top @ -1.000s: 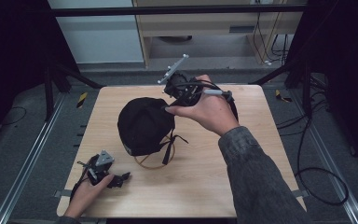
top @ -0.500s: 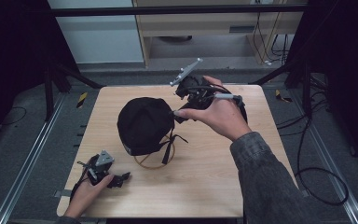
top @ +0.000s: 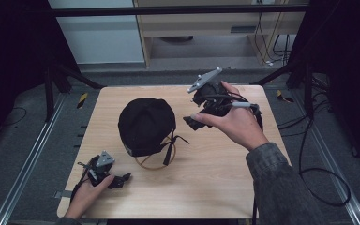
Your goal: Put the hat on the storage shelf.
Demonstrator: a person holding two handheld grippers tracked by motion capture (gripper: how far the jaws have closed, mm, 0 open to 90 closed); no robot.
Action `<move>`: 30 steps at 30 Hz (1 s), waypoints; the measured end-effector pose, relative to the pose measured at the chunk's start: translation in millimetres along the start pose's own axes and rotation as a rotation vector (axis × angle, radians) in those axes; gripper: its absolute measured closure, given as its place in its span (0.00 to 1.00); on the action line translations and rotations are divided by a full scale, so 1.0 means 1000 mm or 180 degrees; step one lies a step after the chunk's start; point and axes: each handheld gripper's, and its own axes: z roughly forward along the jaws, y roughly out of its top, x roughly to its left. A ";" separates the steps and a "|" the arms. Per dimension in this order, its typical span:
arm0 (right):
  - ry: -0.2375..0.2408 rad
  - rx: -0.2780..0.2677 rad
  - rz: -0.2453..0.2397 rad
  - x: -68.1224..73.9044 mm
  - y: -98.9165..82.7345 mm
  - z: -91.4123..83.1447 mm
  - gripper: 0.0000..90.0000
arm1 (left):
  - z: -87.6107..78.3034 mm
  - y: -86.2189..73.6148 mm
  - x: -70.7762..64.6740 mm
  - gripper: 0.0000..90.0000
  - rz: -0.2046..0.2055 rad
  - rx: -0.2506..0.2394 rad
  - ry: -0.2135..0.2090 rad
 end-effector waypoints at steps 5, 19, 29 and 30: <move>-0.0029 -0.0007 0.0022 -0.002 -0.013 -0.003 0.06 | 0.000 0.000 0.000 0.00 -0.0001 0.0000 0.0001; -0.0182 0.0059 0.0164 -0.011 -0.044 -0.001 0.07 | 0.000 0.000 0.000 0.00 -0.0003 -0.0009 0.0003; -0.0224 0.0096 0.0288 -0.017 -0.072 0.001 0.08 | 0.000 0.000 0.000 0.00 -0.0002 -0.0012 0.0004; -0.0224 0.0102 0.0312 -0.017 -0.074 0.001 0.08 | 0.000 0.000 0.000 0.00 -0.0002 -0.0012 0.0003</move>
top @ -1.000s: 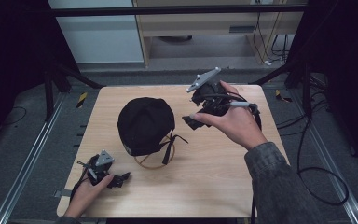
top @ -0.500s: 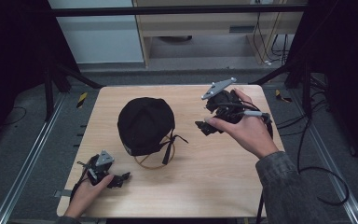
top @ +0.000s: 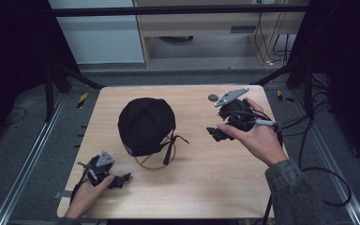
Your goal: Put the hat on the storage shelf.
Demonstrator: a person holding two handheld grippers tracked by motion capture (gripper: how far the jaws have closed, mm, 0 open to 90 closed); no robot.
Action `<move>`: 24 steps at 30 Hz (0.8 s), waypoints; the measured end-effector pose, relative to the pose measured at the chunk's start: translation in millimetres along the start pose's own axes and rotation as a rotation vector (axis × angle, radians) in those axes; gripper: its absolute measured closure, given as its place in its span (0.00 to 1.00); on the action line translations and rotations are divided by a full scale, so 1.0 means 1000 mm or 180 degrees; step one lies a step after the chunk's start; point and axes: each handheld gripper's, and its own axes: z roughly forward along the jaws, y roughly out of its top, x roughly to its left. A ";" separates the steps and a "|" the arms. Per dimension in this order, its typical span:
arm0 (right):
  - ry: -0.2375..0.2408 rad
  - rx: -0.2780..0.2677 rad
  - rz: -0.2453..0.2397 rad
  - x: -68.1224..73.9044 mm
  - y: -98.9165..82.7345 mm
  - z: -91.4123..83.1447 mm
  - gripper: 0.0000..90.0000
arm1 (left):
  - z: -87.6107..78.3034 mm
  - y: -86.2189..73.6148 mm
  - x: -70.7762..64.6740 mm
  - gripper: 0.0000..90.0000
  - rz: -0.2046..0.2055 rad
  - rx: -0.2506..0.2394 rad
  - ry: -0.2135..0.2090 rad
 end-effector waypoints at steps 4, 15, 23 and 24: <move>-0.0028 0.0004 0.0016 -0.002 -0.008 0.001 0.08 | 0.000 0.000 0.000 0.00 0.0000 0.0000 0.0000; -0.0119 0.0010 0.0171 -0.011 -0.031 0.004 0.10 | 0.000 0.000 0.000 0.00 -0.0002 0.0007 -0.0003; -0.0192 0.0018 0.0278 -0.017 -0.049 0.010 0.10 | 0.000 0.000 0.000 0.00 0.0001 0.0009 -0.0003; -0.0209 0.0025 0.0299 -0.017 -0.054 0.011 0.11 | 0.000 0.000 0.000 0.00 0.0002 0.0013 0.0000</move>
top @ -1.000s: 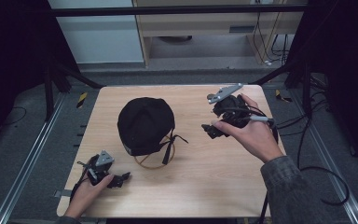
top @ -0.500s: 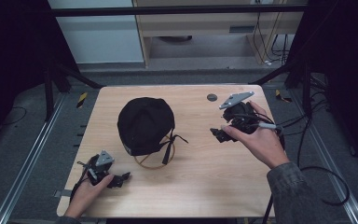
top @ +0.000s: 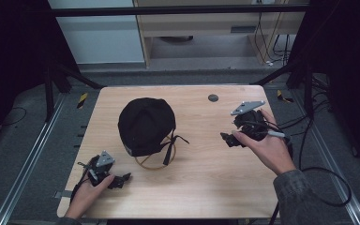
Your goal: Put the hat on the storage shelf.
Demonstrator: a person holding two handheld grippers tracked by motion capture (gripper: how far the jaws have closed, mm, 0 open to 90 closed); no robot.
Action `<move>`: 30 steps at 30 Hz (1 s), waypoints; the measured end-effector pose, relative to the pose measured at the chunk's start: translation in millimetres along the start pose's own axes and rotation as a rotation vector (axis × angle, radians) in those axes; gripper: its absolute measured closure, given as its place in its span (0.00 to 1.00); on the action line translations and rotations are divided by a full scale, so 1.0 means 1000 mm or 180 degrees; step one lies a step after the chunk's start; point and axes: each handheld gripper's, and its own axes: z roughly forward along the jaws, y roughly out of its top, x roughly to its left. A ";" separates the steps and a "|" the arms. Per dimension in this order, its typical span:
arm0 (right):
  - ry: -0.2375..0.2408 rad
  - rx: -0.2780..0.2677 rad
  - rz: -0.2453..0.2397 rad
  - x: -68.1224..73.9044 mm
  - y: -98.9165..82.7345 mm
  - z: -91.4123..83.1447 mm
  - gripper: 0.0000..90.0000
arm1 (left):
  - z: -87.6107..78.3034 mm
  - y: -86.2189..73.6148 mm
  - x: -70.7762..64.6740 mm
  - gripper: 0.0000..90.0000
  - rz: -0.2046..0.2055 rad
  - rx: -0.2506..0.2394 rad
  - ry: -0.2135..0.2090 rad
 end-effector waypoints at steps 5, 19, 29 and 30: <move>0.0001 0.0009 0.0028 0.000 -0.011 0.006 0.12 | 0.000 0.000 0.000 0.00 -0.0001 -0.0005 -0.0002; -0.0007 0.0061 0.0053 0.002 -0.036 0.018 0.13 | 0.000 0.000 0.000 0.00 0.0000 -0.0005 -0.0003; -0.0012 0.0086 0.0082 0.002 -0.052 0.025 0.14 | 0.000 0.000 0.000 0.00 0.0000 -0.0004 -0.0002; -0.0012 0.0098 0.0086 0.002 -0.054 0.026 0.14 | 0.000 0.000 0.000 0.00 0.0000 -0.0005 -0.0002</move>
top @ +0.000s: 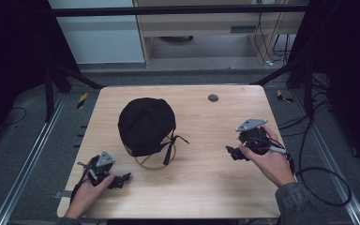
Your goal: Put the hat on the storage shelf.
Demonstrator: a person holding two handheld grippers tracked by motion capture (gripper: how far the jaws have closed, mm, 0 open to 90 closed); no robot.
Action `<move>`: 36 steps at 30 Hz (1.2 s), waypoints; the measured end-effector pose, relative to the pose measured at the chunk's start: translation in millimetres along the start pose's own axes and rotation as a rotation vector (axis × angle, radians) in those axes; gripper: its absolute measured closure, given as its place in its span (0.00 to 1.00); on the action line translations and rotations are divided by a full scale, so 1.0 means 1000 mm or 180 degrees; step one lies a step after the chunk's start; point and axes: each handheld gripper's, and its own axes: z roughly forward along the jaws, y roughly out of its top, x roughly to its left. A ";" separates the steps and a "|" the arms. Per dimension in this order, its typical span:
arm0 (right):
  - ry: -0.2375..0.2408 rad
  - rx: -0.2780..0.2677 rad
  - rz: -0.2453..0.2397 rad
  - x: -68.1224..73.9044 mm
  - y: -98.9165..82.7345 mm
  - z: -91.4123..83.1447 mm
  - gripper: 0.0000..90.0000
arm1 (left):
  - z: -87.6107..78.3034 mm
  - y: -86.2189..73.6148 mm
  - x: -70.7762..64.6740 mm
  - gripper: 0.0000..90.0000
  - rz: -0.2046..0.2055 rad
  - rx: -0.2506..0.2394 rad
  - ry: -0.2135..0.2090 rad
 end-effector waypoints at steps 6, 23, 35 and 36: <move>0.0047 0.0045 0.0007 0.003 -0.009 0.007 0.14 | 0.000 0.000 0.000 0.00 0.0001 0.0001 -0.0001; 0.0085 0.0128 0.0094 0.011 -0.036 0.029 0.14 | 0.000 0.000 0.000 0.00 -0.0001 0.0000 0.0000; 0.0189 0.0121 0.0272 0.015 -0.054 0.048 0.15 | 0.000 0.000 0.000 0.00 0.0000 0.0000 -0.0001; 0.0210 0.0112 0.0310 0.015 -0.055 0.050 0.15 | 0.000 0.000 0.000 0.00 0.0000 0.0000 -0.0001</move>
